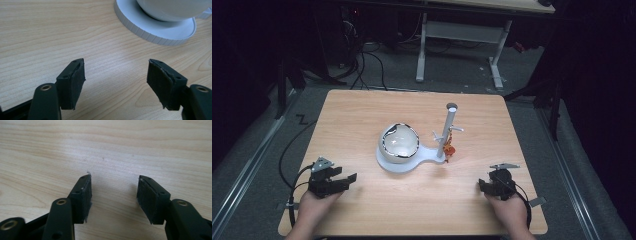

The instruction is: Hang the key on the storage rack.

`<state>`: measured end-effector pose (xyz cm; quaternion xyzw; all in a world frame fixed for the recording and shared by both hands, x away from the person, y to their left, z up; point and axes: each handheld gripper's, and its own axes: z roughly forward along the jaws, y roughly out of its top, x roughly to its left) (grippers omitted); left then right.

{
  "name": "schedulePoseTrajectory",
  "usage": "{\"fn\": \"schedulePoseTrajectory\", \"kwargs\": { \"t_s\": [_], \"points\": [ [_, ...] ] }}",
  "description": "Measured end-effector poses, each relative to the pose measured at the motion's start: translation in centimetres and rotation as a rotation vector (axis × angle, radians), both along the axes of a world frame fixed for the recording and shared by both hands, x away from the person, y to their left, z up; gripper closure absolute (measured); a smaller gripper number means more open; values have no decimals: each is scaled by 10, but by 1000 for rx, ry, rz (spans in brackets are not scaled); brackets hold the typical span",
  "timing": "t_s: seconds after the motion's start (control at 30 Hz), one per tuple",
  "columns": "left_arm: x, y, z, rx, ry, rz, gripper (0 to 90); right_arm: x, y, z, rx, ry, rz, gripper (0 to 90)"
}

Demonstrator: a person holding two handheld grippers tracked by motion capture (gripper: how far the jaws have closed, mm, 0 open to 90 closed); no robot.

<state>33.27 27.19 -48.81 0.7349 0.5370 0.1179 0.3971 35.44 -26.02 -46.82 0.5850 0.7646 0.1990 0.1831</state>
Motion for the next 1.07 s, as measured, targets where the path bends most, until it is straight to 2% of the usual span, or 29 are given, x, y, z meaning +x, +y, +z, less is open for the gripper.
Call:
{"fn": "schedulePoseTrajectory", "kwargs": {
  "t_s": [0.1,0.2,0.3,0.37,0.47,0.57,0.67,0.87,1.07],
  "points": [
    [0,-2,-2,9,7,-4,310,-10,-1,-4,5,-63,-3,455],
    [0,-5,-5,15,9,-11,308,-18,0,-7,-7,-113,22,436],
    [1,-9,-8,34,9,-25,301,-18,2,-8,-4,-115,46,390],
    [2,-11,-10,41,7,-33,296,-18,3,-9,-10,-142,59,379],
    [2,-15,-11,54,9,-43,289,-17,2,-9,47,-172,63,327],
    [1,-18,-13,73,15,-55,286,-19,1,-8,49,-216,70,327],
    [0,-19,-13,71,15,-52,286,-20,1,-9,60,-225,65,326],
    [-1,-19,-12,69,15,-49,286,-22,6,-8,48,-253,94,327],
    [0,-16,-11,59,9,-41,286,-24,4,-3,57,-284,79,327]
  ]
}}
